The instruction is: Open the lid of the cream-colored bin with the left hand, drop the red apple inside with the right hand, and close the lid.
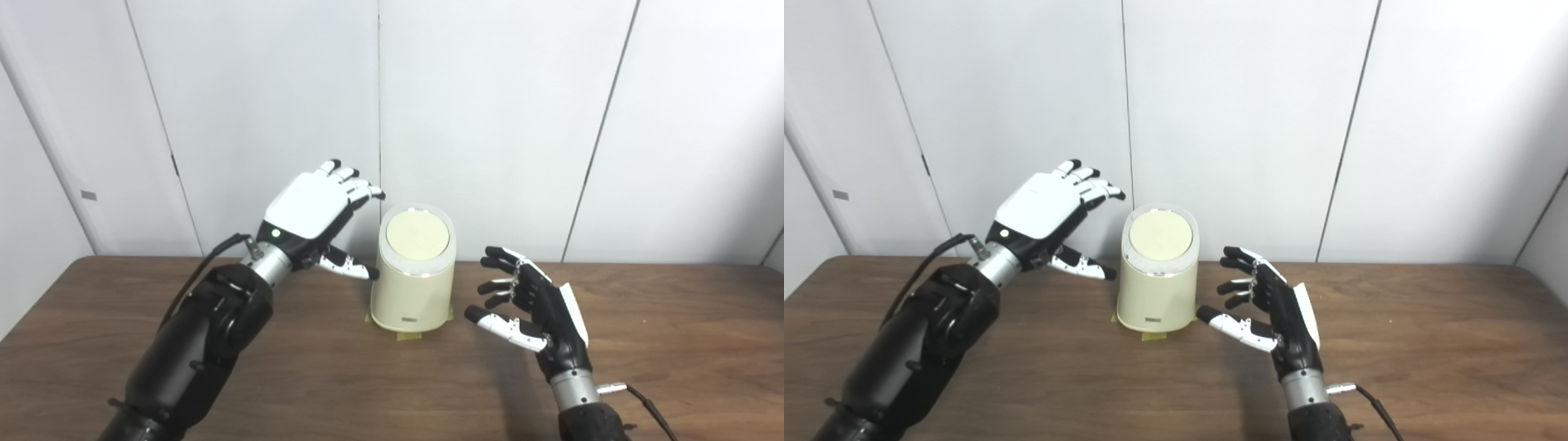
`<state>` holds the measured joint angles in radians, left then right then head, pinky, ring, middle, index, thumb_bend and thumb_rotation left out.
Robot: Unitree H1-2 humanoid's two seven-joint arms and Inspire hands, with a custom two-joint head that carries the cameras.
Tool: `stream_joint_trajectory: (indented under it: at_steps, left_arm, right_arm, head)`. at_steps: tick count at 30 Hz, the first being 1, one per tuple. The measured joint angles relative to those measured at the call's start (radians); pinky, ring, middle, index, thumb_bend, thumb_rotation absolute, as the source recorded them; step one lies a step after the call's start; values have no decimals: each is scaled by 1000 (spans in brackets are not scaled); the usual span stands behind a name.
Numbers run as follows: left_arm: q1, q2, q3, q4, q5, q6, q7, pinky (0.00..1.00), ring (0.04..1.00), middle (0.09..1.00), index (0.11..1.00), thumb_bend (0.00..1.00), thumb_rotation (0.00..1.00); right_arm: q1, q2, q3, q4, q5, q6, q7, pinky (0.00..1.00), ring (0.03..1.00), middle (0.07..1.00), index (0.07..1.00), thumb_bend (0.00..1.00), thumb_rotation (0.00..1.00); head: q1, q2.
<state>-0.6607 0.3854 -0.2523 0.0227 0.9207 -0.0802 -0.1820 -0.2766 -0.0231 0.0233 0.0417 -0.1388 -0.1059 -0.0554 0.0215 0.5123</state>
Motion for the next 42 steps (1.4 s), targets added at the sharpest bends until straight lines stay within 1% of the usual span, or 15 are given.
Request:
stream_joint_trajectory:
  at_steps: [3,6,7,8,11,13,15,16,18,20,24,27,32,37,42]
  left_arm:
    - [26,-34,53,-8,-83,21,19,730,872,885,857,794,283]
    - [82,-67,106,-16,-189,27,27,640,823,848,836,782,271]
    - [109,-80,126,-17,-230,26,32,634,812,833,826,781,250]
    - [135,-92,147,-17,-270,23,38,604,769,798,804,776,223]
    - [229,-141,226,-17,-426,24,66,552,689,751,780,754,199]
    - [294,-178,278,-16,-551,41,67,549,669,735,770,734,186]
    - [354,-213,321,-17,-651,64,69,568,656,713,750,707,196]
    - [381,-229,339,-17,-697,67,70,554,643,703,743,691,197]
    - [429,-251,352,-17,-769,68,69,493,608,682,730,645,192]
    - [458,-259,353,-17,-820,67,63,469,592,663,716,619,193]
    - [473,-268,376,-30,-920,67,63,423,529,613,694,602,102]
    - [474,-277,379,-47,-963,67,65,461,568,639,698,615,135]
    - [483,-277,367,-56,-977,83,63,523,630,682,701,634,160]
    - [486,-272,360,-56,-976,86,64,547,665,706,708,683,189]
    - [486,-270,351,-56,-967,86,66,539,667,715,717,715,198]
  right_arm:
    - [0,-1,0,0,-1,0,0,472,594,751,758,656,299]
    - [1,-1,-1,-1,0,1,1,476,599,755,757,648,287]
    - [2,-2,-2,-1,0,1,1,476,600,756,759,649,289]
    - [3,-3,-2,-1,0,1,1,477,601,756,759,654,289]
    - [4,-7,-6,-1,4,1,2,480,602,760,756,657,289]
    - [5,-12,-12,-1,6,1,2,478,602,759,754,658,288]
    - [6,-15,-13,-1,5,1,2,482,605,760,755,664,299]
    - [6,-16,-14,-1,5,1,2,477,599,757,755,663,296]
    - [6,-18,-16,-1,5,1,2,467,590,754,752,657,285]
    - [6,-22,-18,0,8,-1,2,466,590,755,748,663,286]
    - [10,-28,-27,1,29,-1,6,470,602,756,738,698,307]
    - [15,-28,-29,1,36,-1,9,468,604,755,739,710,312]
    - [16,-30,-30,6,38,-2,13,466,599,757,749,713,317]
    - [16,-30,-30,26,37,-2,13,461,589,751,748,709,304]
    - [16,-30,-29,27,39,-3,14,462,590,748,743,710,295]
  head:
    - [0,2]
    - [-2,5]
    - [-2,6]
    - [-3,8]
    - [-5,9]
    - [-6,11]
    - [-8,11]
    - [-8,11]
    - [-8,11]
    - [-8,12]
    - [-2,14]
    - [5,12]
    - [5,12]
    - [3,12]
    - [0,12]
